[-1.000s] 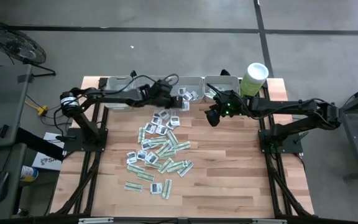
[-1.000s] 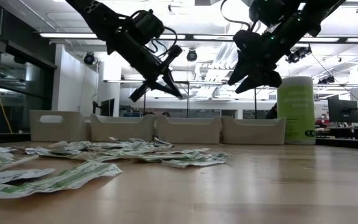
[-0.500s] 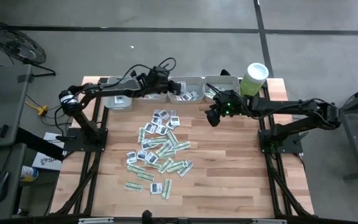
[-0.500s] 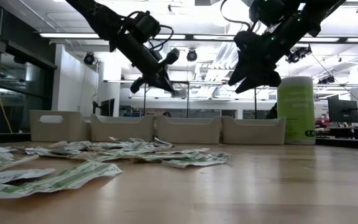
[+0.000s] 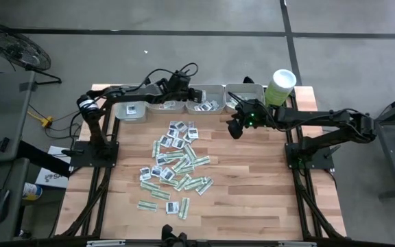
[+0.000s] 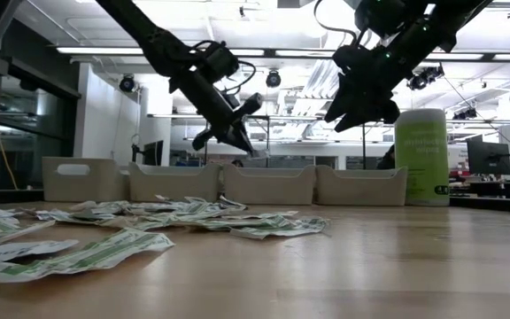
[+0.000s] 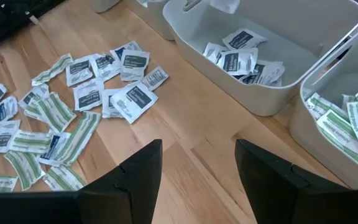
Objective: Pick & Place First Aid Supplies
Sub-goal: Put the gray towelette pack into the middle right gray bin
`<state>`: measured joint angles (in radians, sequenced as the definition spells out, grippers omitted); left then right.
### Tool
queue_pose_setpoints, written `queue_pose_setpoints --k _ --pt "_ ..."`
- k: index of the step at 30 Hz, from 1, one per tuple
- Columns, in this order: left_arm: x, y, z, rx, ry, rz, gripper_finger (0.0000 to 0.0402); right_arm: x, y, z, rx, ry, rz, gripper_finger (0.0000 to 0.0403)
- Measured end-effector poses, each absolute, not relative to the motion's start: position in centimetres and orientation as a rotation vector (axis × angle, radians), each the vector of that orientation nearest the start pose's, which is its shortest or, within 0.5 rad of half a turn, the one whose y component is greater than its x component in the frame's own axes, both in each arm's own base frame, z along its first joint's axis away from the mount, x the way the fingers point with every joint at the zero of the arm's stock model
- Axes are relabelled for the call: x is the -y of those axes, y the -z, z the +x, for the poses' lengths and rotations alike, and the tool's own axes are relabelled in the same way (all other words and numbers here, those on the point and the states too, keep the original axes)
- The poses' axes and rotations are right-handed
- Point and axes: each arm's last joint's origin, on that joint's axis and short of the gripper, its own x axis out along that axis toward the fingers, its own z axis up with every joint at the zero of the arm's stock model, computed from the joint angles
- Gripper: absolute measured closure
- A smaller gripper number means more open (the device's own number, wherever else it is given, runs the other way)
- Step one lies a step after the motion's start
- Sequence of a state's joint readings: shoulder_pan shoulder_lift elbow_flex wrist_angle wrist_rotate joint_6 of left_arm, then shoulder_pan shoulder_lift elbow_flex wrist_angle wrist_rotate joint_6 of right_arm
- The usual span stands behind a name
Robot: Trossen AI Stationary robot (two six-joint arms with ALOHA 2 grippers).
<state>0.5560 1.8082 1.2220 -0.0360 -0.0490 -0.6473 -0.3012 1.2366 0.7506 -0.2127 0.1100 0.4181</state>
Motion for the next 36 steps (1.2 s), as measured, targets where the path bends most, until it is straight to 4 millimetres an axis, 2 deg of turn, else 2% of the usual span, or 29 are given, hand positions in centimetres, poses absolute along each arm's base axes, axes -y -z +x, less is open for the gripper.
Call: queue_pose_setpoints --k 9,18,25,30,36 --pt "-22.0 -22.0 35.1 -0.605 -0.786 -0.667 0.0401 7.8 -22.9 24.0 -0.61 0.533 0.464 0.0206" --pt "-22.1 -22.1 35.3 -0.636 -0.788 -0.686 0.0396 7.7 -22.9 23.9 -0.617 0.53 0.468 0.0206" --pt "-22.0 -21.9 35.2 -0.659 -0.769 -0.706 0.0365 7.7 -22.9 23.9 -0.619 0.529 0.47 0.0206" --pt "-22.0 -21.9 35.2 -0.659 -0.762 -0.71 0.0329 7.7 -22.9 23.9 -0.618 0.527 0.48 0.0206" --pt "-21.7 -22.0 35.3 -0.677 -0.677 -0.759 0.0285 7.7 -22.7 23.8 -0.641 0.536 0.495 0.0206"
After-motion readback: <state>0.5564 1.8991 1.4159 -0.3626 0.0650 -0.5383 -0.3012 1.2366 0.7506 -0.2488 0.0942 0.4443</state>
